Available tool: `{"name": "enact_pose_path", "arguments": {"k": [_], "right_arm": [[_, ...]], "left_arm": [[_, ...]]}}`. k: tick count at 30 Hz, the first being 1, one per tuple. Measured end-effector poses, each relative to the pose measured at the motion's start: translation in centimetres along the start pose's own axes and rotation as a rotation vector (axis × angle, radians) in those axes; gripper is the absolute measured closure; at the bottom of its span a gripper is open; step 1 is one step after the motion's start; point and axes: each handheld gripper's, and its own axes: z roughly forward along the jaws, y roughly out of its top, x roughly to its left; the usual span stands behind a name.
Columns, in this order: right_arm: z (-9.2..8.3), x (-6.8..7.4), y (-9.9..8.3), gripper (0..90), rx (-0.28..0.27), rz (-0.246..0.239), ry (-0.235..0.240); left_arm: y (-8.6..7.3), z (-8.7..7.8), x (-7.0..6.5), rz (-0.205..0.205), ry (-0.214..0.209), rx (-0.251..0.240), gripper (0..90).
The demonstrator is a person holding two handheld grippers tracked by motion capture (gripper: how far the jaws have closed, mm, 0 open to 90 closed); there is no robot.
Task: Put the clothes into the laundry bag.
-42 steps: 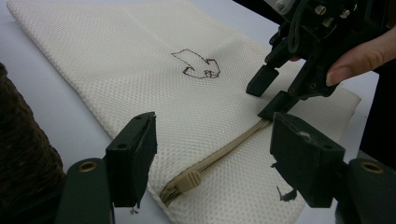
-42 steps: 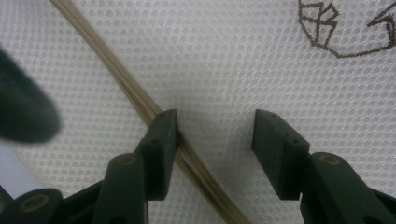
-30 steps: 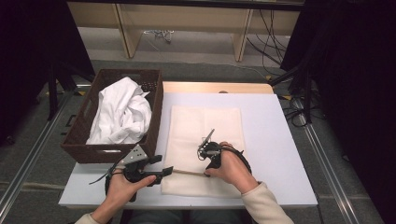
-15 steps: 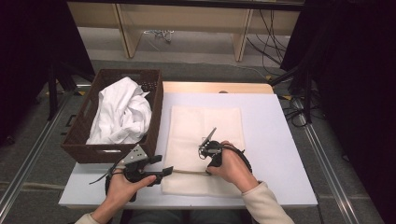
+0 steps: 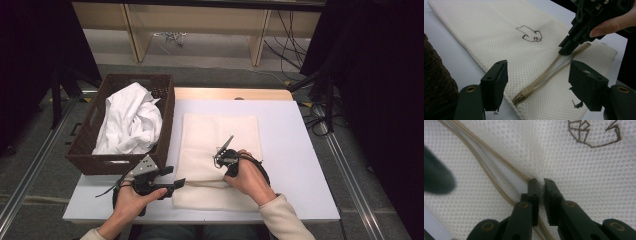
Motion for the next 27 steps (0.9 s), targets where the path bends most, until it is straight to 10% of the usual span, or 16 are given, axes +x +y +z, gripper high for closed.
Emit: {"name": "enact_pose_path", "arguments": {"k": [27], "right_arm": [[-3.7, -0.6, -0.4, 87.2, -0.179, 0.09, 0.007]], "left_arm": [[0.4, -0.4, -0.3, 0.012, 0.0, -0.03, 30.2]]}}
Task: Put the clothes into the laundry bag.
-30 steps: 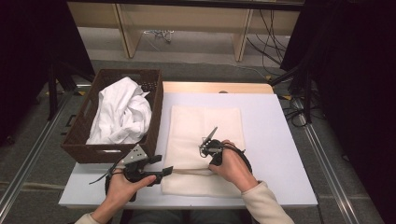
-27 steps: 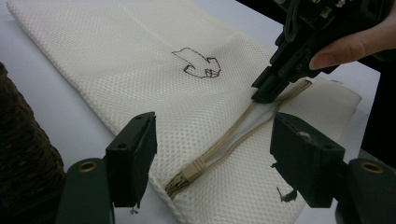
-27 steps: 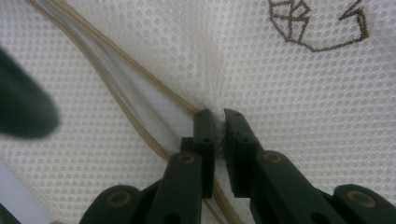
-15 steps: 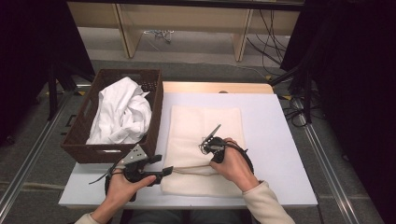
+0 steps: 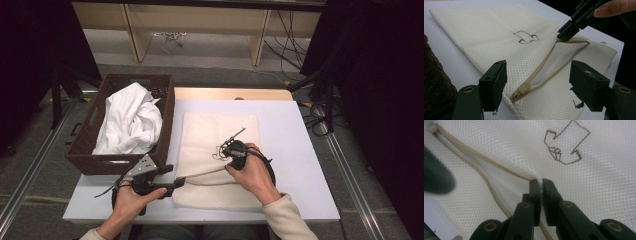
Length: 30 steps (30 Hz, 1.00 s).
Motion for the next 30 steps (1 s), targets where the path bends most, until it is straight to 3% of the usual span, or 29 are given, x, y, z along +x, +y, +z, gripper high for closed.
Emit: {"name": "enact_pose_path", "arguments": {"k": [1, 2, 6, 7, 11, 13, 18, 20, 21, 22, 23, 24, 25, 26, 28, 30], "right_arm": [[-0.2, 0.2, 0.0, 87.3, -0.013, 0.027, -0.005], [-0.4, -0.1, 0.0, 87.3, -0.032, 0.008, -0.006], [-1.1, -0.1, 0.0, 87.4, -0.109, 0.047, -0.03], [-1.2, -0.2, 0.0, 87.5, -0.119, 0.029, -0.033], [-1.9, -0.2, 0.0, 87.9, -0.173, 0.056, -0.039], [-2.2, -0.3, 0.0, 88.0, -0.191, 0.05, -0.044], [-2.7, -0.3, 0.0, 88.2, -0.275, 0.042, -0.06], [-3.1, -0.2, 0.0, 88.2, -0.3, 0.04, -0.071], [-3.3, -0.1, 0.1, 88.3, -0.321, 0.051, -0.069], [-3.4, -0.2, 0.1, 88.3, -0.336, 0.033, -0.073], [-3.6, -0.1, 0.1, 88.3, -0.347, 0.036, -0.072], [-3.9, 0.1, 0.1, 88.3, -0.343, 0.073, -0.065], [-3.9, -0.2, 0.3, 88.3, -0.367, 0.031, -0.083], [-4.1, -0.2, 0.3, 88.3, -0.372, 0.033, -0.087], [-4.4, 0.1, 0.5, 88.3, -0.366, 0.092, -0.061], [-4.5, -0.1, 0.6, 88.3, -0.394, 0.065, -0.058]], "left_arm": [[0.0, 0.0, 0.0, 0.002, -0.003, -0.005, 30.2], [0.1, 0.0, 0.0, 0.002, -0.009, -0.011, 30.1], [0.4, -0.3, -0.2, 0.009, 0.0, -0.027, 29.8], [0.5, -0.3, -0.1, 0.018, -0.002, -0.032, 29.7], [0.9, -0.6, -0.3, 0.02, 0.001, -0.051, 29.0], [1.3, -0.8, -0.3, 0.038, -0.002, -0.066, 28.4], [2.3, -1.5, -0.5, 0.039, 0.016, -0.1, 27.1], [2.8, -1.7, -0.4, 0.066, 0.019, -0.106, 26.3], [2.9, -1.7, -0.5, 0.05, 0.024, -0.113, 26.0], [3.1, -1.8, -0.5, 0.056, 0.026, -0.113, 25.7], [3.3, -1.8, -0.5, 0.057, 0.03, -0.118, 25.5], [3.4, -1.8, -0.5, 0.062, 0.029, -0.118, 25.2], [3.6, -1.8, -0.5, 0.073, 0.03, -0.123, 25.0], [3.8, -1.8, -0.5, 0.082, 0.031, -0.123, 24.8], [4.0, -1.8, -0.4, 0.091, 0.036, -0.123, 24.4], [4.3, -1.8, -0.4, 0.089, 0.042, -0.131, 24.1]]}}
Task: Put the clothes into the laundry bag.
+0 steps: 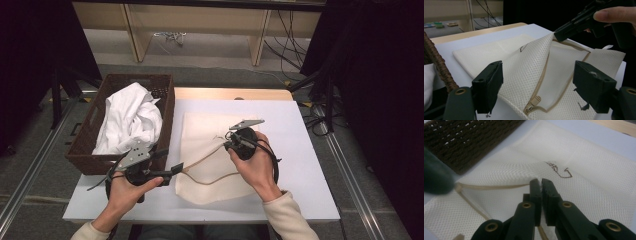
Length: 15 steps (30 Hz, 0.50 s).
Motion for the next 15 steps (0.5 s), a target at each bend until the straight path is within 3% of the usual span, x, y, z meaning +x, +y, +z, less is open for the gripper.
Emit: {"name": "enact_pose_path", "arguments": {"k": [1, 2, 3, 4, 5, 6, 9, 10, 11, 13, 15], "right_arm": [[-0.16, 0.09, 0.12, 88.3, 0.01, 0.016, -0.003], [-0.12, -0.08, 0.24, 88.3, -0.012, -0.007, -0.002], [-0.23, 0.05, 0.36, 88.3, -0.016, 0.017, -0.009], [-0.27, -0.17, 0.5, 88.3, -0.019, -0.005, 0.0], [-0.28, 0.02, 0.58, 88.3, -0.03, 0.036, 0.001], [-0.32, -0.07, 0.65, 88.3, -0.035, 0.017, -0.006], [-0.28, -0.01, 0.8, 88.3, -0.043, 0.034, 0.004], [-0.2, -0.1, 0.88, 88.3, -0.056, 0.015, 0.0], [-0.16, 0.06, 0.88, 88.3, -0.059, 0.048, 0.018], [-0.2, -0.05, 1.04, 88.3, -0.065, 0.025, 0.003], [-0.21, 0.01, 1.04, 88.3, -0.065, 0.042, 0.003]], "left_arm": [[0.09, 0.03, -0.05, -0.015, 0.006, -0.006, 23.9], [0.28, 0.0, 0.08, 0.004, 0.006, -0.008, 23.7], [0.41, 0.0, 0.15, 0.011, 0.007, -0.011, 23.6], [0.52, 0.0, 0.17, 0.008, 0.011, -0.015, 23.4], [0.6, -0.02, 0.21, 0.01, 0.012, -0.017, 23.3], [0.69, 0.0, 0.28, 0.014, 0.015, -0.019, 23.3], [0.84, 0.06, 0.41, 0.007, 0.027, -0.018, 23.3], [0.86, 0.1, 0.47, 0.006, 0.031, -0.013, 23.2], [0.85, 0.16, 0.55, 0.005, 0.037, -0.012, 23.3], [0.88, 0.18, 0.76, 0.022, 0.043, -0.004, 23.2], [0.89, 0.2, 0.88, 0.015, 0.057, -0.007, 23.1]]}}
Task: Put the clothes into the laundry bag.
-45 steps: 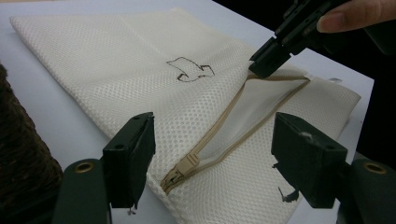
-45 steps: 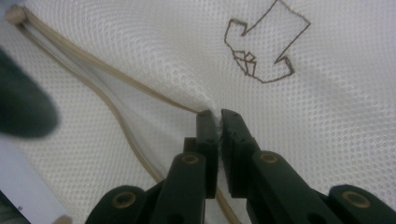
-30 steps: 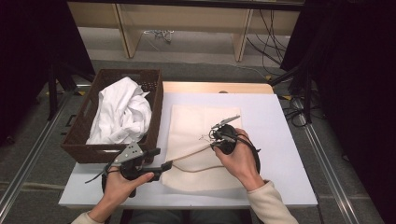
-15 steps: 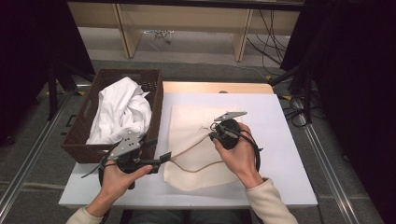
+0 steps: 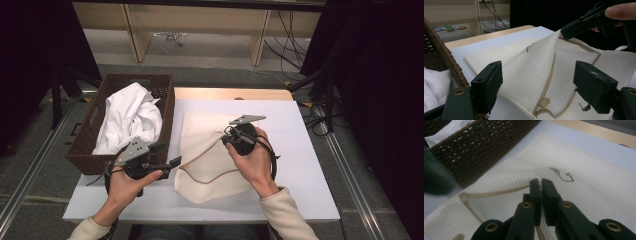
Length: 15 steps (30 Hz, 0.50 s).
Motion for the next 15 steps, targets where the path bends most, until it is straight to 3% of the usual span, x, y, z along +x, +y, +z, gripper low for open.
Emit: {"name": "enact_pose_path", "arguments": {"k": [3, 4, 7, 11, 14, 15], "right_arm": [[0.1, -0.2, -0.1, 88.3, -0.004, -0.014, -0.001], [0.0, -0.1, -0.1, 88.3, -0.008, 0.006, 0.004], [0.1, -0.1, -0.2, 88.3, -0.019, -0.006, -0.001], [0.3, -0.2, -0.2, 88.3, -0.013, -0.025, 0.001], [0.3, -0.1, -0.3, 88.3, -0.006, -0.008, -0.001], [0.2, -0.1, -0.3, 88.3, -0.007, -0.006, 0.001]], "left_arm": [[0.1, 0.0, 0.4, 0.011, 0.016, 0.0, 22.2], [0.2, -0.1, 0.5, 0.002, 0.025, -0.002, 21.9], [0.5, -0.2, 1.2, -0.006, 0.047, -0.012, 20.6], [1.6, -0.6, 2.5, -0.017, 0.1, -0.019, 18.3], [2.9, -1.0, 4.1, -0.019, 0.169, -0.019, 16.1], [3.5, -1.0, 5.0, -0.017, 0.213, -0.024, 16.1]]}}
